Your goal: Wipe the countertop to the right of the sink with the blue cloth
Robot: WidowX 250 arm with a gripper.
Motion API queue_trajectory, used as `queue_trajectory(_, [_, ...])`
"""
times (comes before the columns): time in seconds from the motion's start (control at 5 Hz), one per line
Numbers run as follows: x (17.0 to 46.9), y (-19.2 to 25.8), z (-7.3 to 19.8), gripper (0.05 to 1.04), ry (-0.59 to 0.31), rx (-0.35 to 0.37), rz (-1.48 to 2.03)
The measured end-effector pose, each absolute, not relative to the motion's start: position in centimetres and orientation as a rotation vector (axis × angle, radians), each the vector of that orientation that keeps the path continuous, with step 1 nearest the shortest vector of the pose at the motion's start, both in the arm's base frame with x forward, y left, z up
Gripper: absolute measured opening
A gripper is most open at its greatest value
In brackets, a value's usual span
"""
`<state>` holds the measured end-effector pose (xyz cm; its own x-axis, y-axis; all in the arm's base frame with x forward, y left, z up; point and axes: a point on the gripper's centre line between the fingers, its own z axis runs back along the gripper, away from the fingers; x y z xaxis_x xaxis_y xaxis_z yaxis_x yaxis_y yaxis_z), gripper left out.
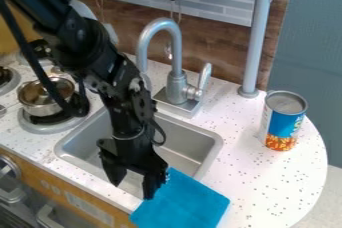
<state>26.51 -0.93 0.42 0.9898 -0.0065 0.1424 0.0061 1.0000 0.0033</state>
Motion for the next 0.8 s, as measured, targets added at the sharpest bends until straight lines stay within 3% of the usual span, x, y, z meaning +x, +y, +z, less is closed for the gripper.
queue_trajectory(0.8, [29.5, -7.0, -2.4, 1.001, -0.134, 0.008, -0.105])
